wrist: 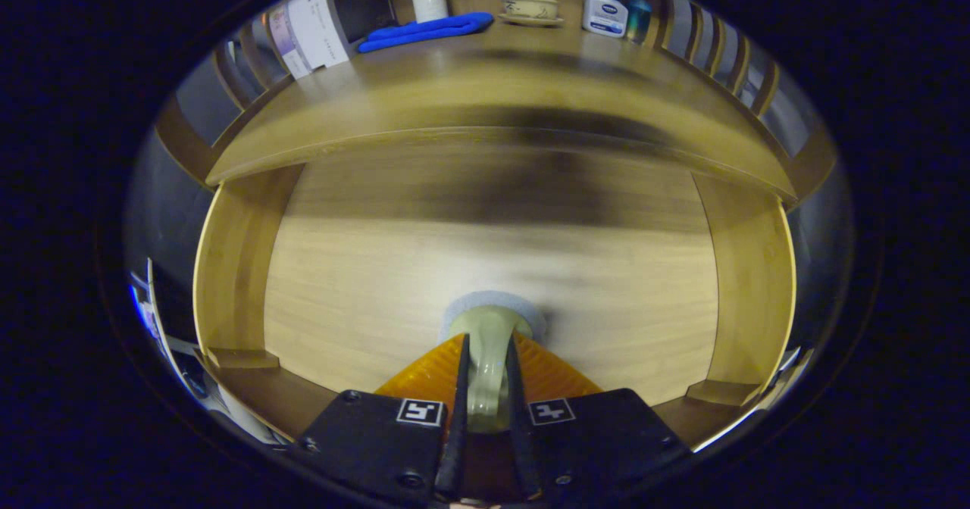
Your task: Pull open the drawer, take out the items inside it, and place them on the countertop above the cabinet.
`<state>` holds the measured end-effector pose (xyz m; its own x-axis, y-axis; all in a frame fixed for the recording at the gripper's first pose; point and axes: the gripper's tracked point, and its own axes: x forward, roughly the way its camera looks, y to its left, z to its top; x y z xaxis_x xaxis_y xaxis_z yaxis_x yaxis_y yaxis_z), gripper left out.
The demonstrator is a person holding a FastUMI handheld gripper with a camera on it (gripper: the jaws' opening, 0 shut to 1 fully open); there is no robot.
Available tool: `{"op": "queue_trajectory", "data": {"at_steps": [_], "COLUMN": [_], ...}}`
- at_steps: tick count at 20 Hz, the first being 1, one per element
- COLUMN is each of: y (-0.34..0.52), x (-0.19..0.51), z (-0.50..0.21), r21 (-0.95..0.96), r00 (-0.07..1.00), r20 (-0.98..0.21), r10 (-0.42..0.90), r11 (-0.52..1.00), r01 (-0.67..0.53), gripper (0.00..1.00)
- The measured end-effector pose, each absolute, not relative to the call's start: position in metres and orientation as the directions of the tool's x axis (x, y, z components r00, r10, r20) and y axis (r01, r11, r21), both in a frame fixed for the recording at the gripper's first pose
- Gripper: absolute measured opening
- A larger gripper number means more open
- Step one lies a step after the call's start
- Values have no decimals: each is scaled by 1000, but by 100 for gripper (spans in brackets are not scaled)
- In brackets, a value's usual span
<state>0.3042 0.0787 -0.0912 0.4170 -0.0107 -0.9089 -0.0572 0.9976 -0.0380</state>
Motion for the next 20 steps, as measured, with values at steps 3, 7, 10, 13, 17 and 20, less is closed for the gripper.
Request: {"op": "queue_trajectory", "data": {"at_steps": [3, 7, 10, 13, 17, 20], "y": [80, 78, 81, 86, 83, 80], "x": [304, 307, 307, 308, 325, 347], "z": [-89, -67, -39, -6, 34, 55], "r21": [-22, -23, -17, -5, -11, 0], "r00": [427, 473, 514, 555, 609, 630], "r20": [-904, -881, -857, -830, -790, -774], "r10": [8, 19, 38, 62, 63, 57], "r11": [998, 996, 995, 993, 993, 996], "r01": [-64, -83, -102, -120, -118, -91], "gripper": [21, 20, 19, 19, 19, 19]}}
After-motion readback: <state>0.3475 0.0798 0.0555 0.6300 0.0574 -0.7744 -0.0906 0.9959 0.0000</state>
